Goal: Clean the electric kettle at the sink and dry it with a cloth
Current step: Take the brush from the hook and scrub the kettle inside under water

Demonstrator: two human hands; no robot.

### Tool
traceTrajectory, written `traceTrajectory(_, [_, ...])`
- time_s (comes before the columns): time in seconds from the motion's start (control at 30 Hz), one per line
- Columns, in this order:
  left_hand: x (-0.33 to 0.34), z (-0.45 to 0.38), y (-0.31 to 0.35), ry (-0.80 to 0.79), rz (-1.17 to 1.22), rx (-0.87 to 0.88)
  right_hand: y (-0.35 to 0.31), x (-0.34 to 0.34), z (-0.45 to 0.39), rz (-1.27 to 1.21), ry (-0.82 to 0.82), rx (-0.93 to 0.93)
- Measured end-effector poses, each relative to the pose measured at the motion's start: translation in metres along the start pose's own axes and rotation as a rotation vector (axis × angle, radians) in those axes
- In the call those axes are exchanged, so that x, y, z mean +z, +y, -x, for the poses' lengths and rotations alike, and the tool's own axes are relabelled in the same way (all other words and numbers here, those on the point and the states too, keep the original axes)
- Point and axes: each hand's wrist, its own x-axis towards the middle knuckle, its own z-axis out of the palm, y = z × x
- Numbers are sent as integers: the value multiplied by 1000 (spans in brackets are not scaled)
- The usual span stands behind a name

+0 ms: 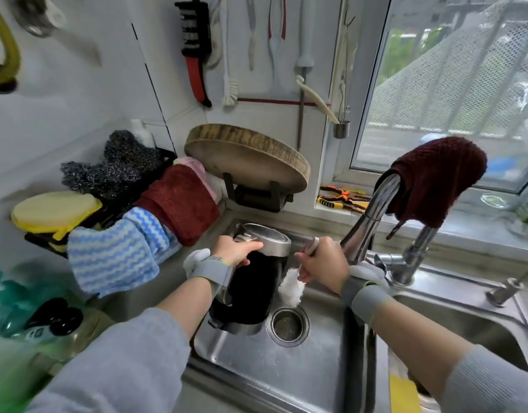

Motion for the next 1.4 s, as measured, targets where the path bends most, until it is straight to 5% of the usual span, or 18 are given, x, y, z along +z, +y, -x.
traceTrajectory(0.13, [-18,4,29,20,-53,45,-44,-27,2,61,11,-169])
traceTrajectory(0.3, [-48,13,68,13,-220,145,-107,-57,-5,337,235,-337])
traceTrajectory(0.6, [-80,41,141,-67,-511,330,-201,-77,-35,113,221,-427])
traceTrajectory(0.8, [-72,35,123,-123,-436,284,-176,-62,-28,131,210,-372])
traceTrajectory(1.13, [-48,49,79,154,-269,214,-75,-20,-24,101,146,-55])
traceTrajectory(1.27, [-35,66,82,139,-399,231,-53,-12,-15,148,88,76])
traceTrajectory(1.4, [-13,84,95,153,-760,327,-22,-5,4,-126,-48,217])
